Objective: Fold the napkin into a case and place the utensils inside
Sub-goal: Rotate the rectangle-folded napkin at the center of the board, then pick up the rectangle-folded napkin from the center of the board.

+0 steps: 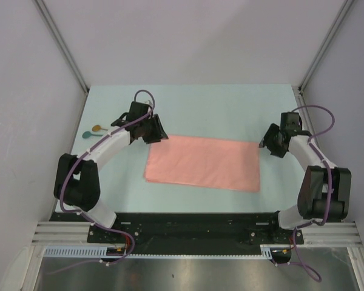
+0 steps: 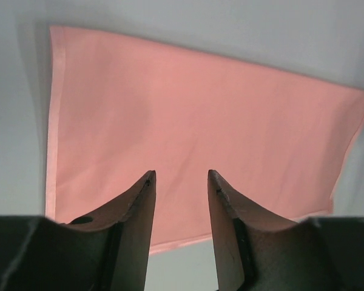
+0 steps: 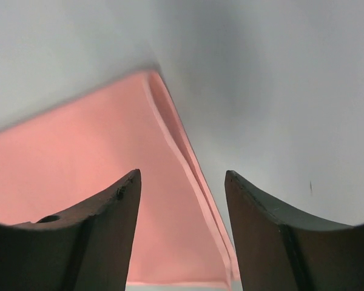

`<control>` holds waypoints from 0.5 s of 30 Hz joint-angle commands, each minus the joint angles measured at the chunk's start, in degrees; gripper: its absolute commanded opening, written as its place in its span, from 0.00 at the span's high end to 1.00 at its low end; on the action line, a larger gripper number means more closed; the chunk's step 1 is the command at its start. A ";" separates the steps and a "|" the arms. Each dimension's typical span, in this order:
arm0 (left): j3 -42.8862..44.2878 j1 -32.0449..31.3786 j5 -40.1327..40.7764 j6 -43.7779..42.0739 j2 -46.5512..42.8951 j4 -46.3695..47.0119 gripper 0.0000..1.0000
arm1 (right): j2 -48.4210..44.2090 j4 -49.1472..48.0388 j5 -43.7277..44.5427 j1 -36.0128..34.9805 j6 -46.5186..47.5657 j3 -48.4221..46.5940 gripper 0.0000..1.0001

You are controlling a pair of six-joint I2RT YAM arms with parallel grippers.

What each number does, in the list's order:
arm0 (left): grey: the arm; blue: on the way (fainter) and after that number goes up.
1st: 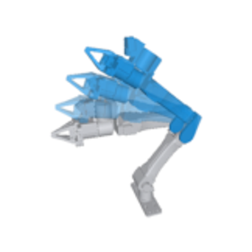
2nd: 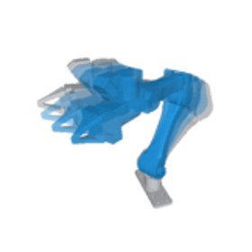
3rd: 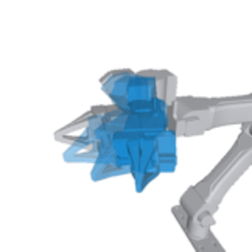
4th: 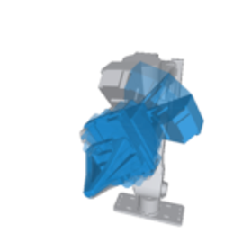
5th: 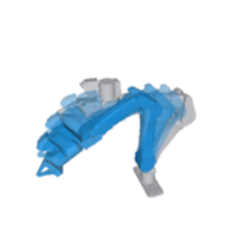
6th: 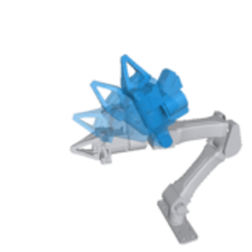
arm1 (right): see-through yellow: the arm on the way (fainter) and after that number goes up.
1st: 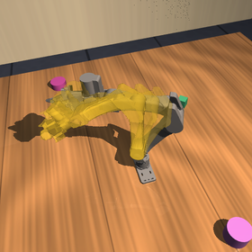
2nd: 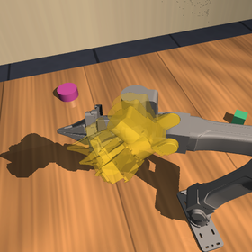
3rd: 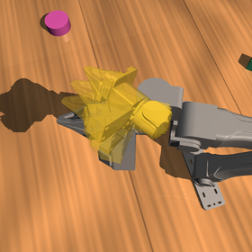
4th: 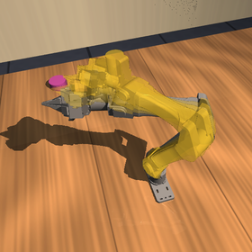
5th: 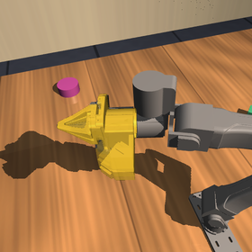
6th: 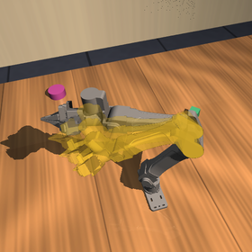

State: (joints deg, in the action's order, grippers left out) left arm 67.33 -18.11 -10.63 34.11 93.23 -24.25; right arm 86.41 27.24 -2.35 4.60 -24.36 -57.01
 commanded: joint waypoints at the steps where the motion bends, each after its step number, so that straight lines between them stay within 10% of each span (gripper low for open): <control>1: -3.26 -2.89 2.81 -4.74 -4.37 -4.31 0.55 | -6.58 7.47 0.85 -0.30 -1.92 8.13 0.40; 6: -0.89 -7.81 1.14 -7.12 -3.32 -6.95 0.59 | -12.49 8.88 -0.99 -0.65 -5.25 14.02 0.56; 15: 3.66 -25.02 -1.85 -6.59 2.55 0.26 0.56 | -11.45 6.16 -0.56 -0.38 -5.62 16.50 0.55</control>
State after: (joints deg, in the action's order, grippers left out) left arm 65.45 -36.77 -10.92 29.28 91.81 -28.12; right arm 73.60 35.64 -3.07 4.25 -29.58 -40.16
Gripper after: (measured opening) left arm 0.424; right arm 0.440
